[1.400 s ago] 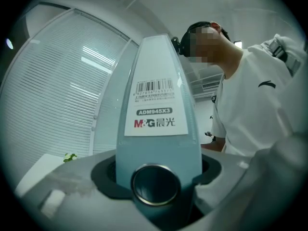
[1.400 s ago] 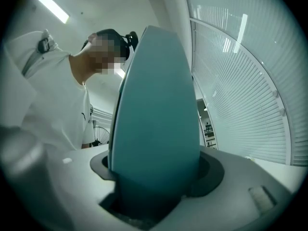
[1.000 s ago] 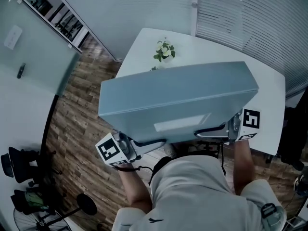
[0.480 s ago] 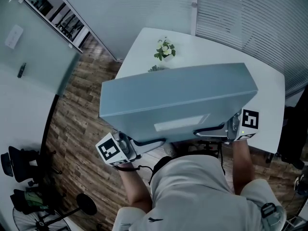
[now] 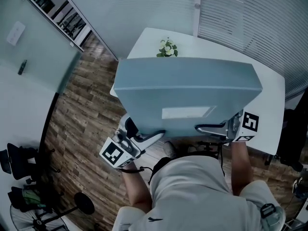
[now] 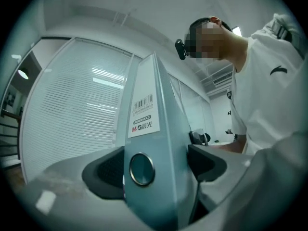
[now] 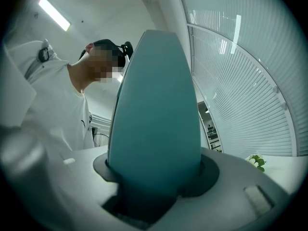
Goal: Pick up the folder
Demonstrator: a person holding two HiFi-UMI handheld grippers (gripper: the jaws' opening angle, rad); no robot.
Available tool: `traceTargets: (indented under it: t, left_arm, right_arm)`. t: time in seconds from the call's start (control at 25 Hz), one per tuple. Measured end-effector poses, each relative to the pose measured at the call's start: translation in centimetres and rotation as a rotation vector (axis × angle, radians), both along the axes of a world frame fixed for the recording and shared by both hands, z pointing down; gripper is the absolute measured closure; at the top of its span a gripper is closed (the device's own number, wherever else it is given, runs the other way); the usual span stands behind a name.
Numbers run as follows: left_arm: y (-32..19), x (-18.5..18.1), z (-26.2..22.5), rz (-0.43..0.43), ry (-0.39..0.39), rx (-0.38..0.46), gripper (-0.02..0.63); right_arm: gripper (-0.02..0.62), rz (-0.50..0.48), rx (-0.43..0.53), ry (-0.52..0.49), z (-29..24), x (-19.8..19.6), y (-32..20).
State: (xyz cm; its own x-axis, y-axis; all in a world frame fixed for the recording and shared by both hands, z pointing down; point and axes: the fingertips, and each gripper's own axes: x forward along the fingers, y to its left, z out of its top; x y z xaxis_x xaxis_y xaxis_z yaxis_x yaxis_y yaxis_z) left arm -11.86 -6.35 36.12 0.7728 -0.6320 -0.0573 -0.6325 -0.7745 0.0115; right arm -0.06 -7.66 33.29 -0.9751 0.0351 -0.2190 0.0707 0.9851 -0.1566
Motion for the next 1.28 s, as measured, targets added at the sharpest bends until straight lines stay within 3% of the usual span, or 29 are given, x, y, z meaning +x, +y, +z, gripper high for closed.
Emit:
traceTargets:
  t: [0.08,0.24,0.44,0.52,0.6,0.68,0.84,0.92,1.08,1.16,1.28]
  left_arm:
    - [-0.3,-1.0,-0.5,-0.061,0.018,0.033,0.187]
    - [0.3,-5.5,-2.9,-0.218,0.153,0.116,0.244]
    - [1.3,-10.0,-3.0,-0.364,0.229,0.115,0.305]
    - [1.3,-12.1,-2.3,-0.51,0.213,0.106,0.364]
    - [1.7,-14.6,-1.8,-0.709,0.183,0.106,0.416]
    - [2.7,-17.1,-1.5,-0.903,0.164,0.12,0.43]
    - [5.4,-21.1,-1.1,-1.174,0.202,0.127,0.477]
    - [6.2,-22.3,-0.6,-1.231,0.23,0.119,0.491]
    - [6.9,-23.0,0.1,-1.259,0.262,0.098,0.503]
    - [6.9,-22.7,0.0,-1.263,0.244,0.097,0.505]
    - [6.5,-21.9,-0.1,-1.273,0.158,0.117,0.525]
  right_arm:
    - [0.316,0.03,-0.001,-0.004,0.0,0.2,-0.6]
    - [0.316,0.179,-0.012,-0.001,0.0,2.1,-3.2]
    - [0.316,0.397,0.016,-0.026,-1.1,5.6,-6.4]
    - [0.316,0.527,0.05,-0.013,-1.8,6.7,-7.7]
    - [0.314,0.682,0.077,0.016,-2.0,8.0,-8.9]
    - [0.314,0.814,0.082,0.048,-1.5,9.4,-9.7]
    - [0.314,0.927,0.041,0.063,0.4,11.4,-10.0]
    - [0.314,0.932,0.014,0.06,1.4,11.7,-9.9]
    - [0.316,0.92,0.02,0.101,2.8,10.9,-9.5]
    - [0.316,0.928,0.06,0.153,3.2,10.3,-9.5]
    - [0.316,0.951,0.134,0.237,3.8,9.5,-9.7]
